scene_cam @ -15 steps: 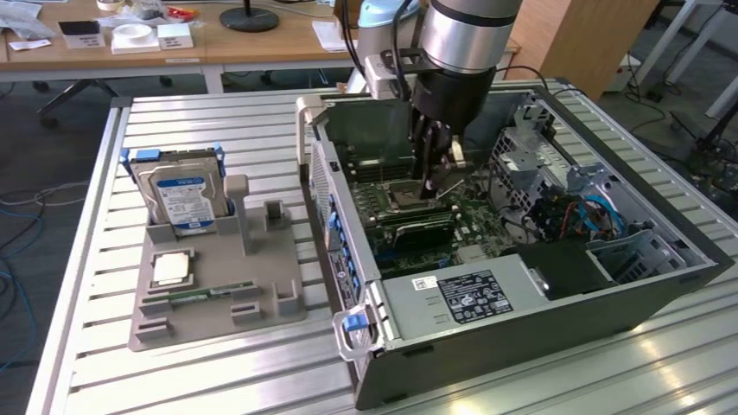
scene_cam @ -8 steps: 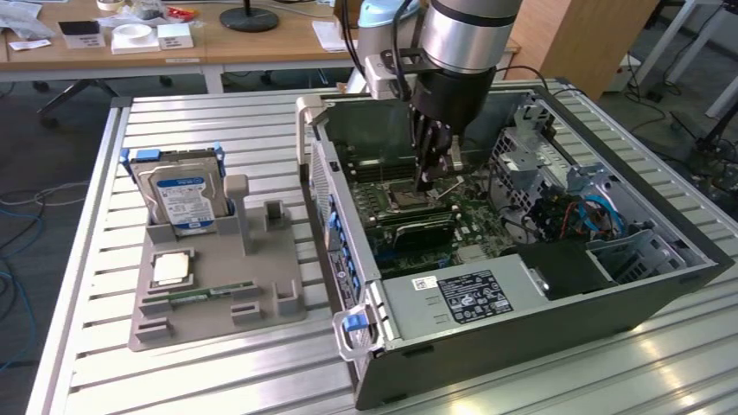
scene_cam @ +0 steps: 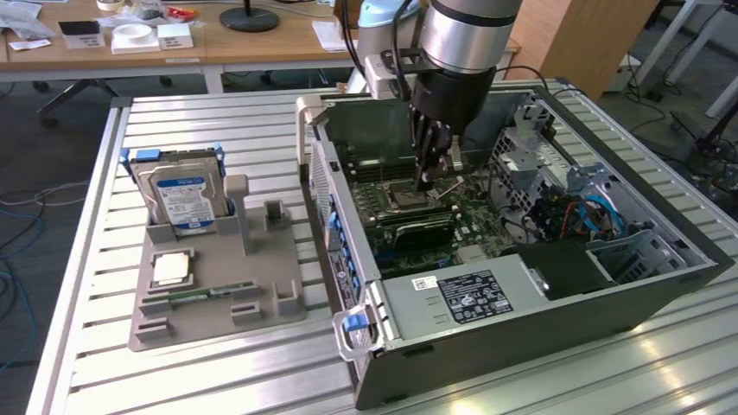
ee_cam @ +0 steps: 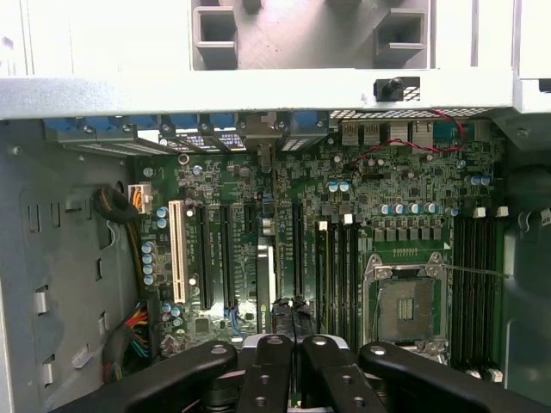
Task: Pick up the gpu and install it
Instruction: 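Press down on the gpu until it lock into place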
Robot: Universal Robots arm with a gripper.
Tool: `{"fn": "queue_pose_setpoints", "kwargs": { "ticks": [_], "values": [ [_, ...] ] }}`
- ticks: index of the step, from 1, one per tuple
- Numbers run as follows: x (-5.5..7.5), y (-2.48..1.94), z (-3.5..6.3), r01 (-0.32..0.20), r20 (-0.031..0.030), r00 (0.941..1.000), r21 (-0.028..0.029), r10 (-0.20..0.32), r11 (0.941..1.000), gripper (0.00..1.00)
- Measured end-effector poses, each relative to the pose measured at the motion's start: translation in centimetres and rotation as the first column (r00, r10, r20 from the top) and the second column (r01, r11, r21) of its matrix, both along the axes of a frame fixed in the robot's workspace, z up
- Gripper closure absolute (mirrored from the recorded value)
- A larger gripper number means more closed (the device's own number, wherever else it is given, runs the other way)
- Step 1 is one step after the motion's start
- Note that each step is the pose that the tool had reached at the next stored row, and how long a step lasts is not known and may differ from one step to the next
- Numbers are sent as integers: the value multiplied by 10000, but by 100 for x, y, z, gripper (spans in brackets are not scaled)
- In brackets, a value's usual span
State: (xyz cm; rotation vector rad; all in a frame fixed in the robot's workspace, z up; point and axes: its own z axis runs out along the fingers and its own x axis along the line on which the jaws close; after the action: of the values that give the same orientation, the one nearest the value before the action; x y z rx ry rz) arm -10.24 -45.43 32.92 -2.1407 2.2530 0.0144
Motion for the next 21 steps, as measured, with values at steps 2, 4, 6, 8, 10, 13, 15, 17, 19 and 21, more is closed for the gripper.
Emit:
{"fn": "queue_pose_setpoints", "kwargs": {
  "ticks": [2, 4, 6, 8, 10, 13, 15, 17, 19, 21],
  "values": [
    [0, 0, 0, 0, 0, 10000, 0, 0, 10000, 86],
    [1, 2, -1, -1, 1, 10000, 1, 1, 10000, 86],
    [0, 10, -1, 1, 1, 10000, 1, -1, 10000, 86],
    [-1, 23, -1, 0, 0, 10000, 4, 0, 10000, 86],
    [0, 34, -4, 0, 1, 10000, 6, 0, 10000, 86],
    [-1, 45, -25, 12, 1, 10000, 6, -12, 10000, 86],
    [-1, 49, -47, 27, 0, 10000, 6, -27, 10000, 86],
    [-1, 49, -58, 36, -1, 10000, 4, -36, 10000, 86],
    [-1, 49, -58, 37, -1, 10000, 3, -37, 10000, 86],
    [-1, 49, -58, 38, 0, 10000, 5, -38, 10000, 86]
  ]
}}
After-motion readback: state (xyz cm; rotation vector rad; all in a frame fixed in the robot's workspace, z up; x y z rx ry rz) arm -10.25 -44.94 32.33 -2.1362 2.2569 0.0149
